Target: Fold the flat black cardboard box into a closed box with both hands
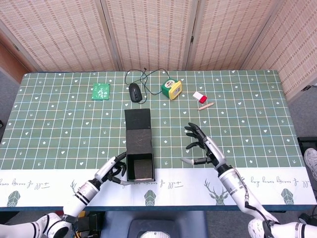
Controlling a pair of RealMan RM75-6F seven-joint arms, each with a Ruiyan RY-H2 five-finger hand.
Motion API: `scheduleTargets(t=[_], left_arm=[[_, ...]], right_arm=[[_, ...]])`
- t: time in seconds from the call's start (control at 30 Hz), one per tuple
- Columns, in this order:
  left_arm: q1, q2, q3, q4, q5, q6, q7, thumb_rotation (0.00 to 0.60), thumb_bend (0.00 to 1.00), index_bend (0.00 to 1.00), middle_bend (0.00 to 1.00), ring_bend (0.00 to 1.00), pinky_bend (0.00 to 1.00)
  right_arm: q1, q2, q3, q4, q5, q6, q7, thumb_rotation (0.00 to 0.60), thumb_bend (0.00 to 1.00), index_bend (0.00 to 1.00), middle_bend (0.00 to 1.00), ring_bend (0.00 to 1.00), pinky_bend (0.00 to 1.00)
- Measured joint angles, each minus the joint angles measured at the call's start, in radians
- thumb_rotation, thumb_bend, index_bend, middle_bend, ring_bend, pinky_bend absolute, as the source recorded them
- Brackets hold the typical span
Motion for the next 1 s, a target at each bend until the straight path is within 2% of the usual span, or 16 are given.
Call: scheduleTargets(t=[0.23,0.53,0.77,1.0], left_arm=[[-0.008,0.069,-0.002,-0.098,0.042,0.035,-0.009,0.6,0.06,0.29,0.29,0.68,0.96],[-0.027,0.108,0.011,-0.18,0.075,0.041,0.0,0.6,0.07,0.29,0.29,0.68,0.96],[-0.045,0.112,0.01,-0.197,0.065,0.02,-0.006,0.6,0.06,0.29,0.29,0.68,0.96],[-0.054,0.134,0.011,-0.197,0.05,0.002,-0.053,0.6,0.07,0.29,0.29,0.68,0.96]], right_arm=[[0.06,-0.072,0.087,0.114,0.011,-0.175,0.292,0.6,0.02,0.0,0.0,0.03,0.23],[0.139,-0.226,0.164,0.238,-0.016,-0.271,0.492,0.6,0.0,0.0,0.0,0.02,0.22],[0.171,-0.306,0.182,0.285,-0.116,-0.265,0.573,0.6,0.0,0.0,0.0,0.02,0.22],[0.176,-0.306,0.145,0.298,-0.331,-0.17,0.643,0.6,0.0,0.0,0.0,0.02,0.22]])
